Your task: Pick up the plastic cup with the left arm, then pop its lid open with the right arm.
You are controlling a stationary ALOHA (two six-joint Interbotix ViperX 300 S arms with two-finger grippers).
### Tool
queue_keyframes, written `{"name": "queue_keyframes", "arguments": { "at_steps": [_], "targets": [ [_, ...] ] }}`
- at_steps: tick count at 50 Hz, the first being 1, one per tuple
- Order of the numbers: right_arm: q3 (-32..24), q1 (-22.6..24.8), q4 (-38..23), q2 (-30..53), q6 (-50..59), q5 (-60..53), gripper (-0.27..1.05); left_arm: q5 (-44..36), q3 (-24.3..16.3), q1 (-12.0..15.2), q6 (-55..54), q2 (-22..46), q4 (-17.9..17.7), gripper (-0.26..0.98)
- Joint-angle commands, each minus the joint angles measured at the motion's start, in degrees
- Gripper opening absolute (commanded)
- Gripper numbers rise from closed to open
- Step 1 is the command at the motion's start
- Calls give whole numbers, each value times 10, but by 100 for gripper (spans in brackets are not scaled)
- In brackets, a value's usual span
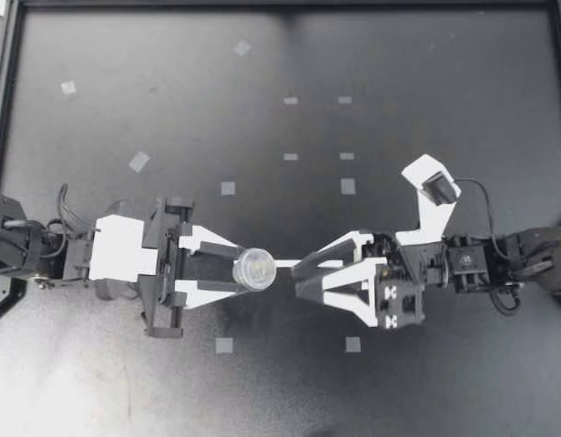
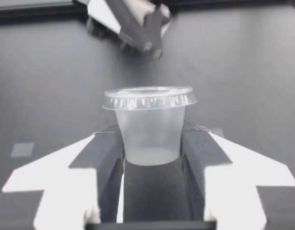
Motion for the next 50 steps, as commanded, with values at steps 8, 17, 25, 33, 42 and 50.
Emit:
{"name": "queue_keyframes", "arguments": {
  "at_steps": [8, 17, 25, 33, 42, 50],
  "targets": [
    [-38, -4, 5, 43, 7, -5, 66, -10, -4, 2, 5, -28, -1, 4],
    [-44, -10, 5, 41, 8, -6, 66, -6, -1, 2, 6, -31, 0, 4],
    [-49, -12, 0, 30, 6, -7, 66, -6, 1, 2, 6, -31, 0, 4],
    [-67, -12, -18, 29, 8, -9, 66, -6, 0, 1, 8, -31, 0, 4],
    [-71, -13, -51, 4, 3, -51, 66, -6, 3, 2, 7, -30, 0, 4],
    [-57, -15, -58, -20, -33, -54, 66, -6, 4, 2, 3, -30, 0, 4]
  ]
}}
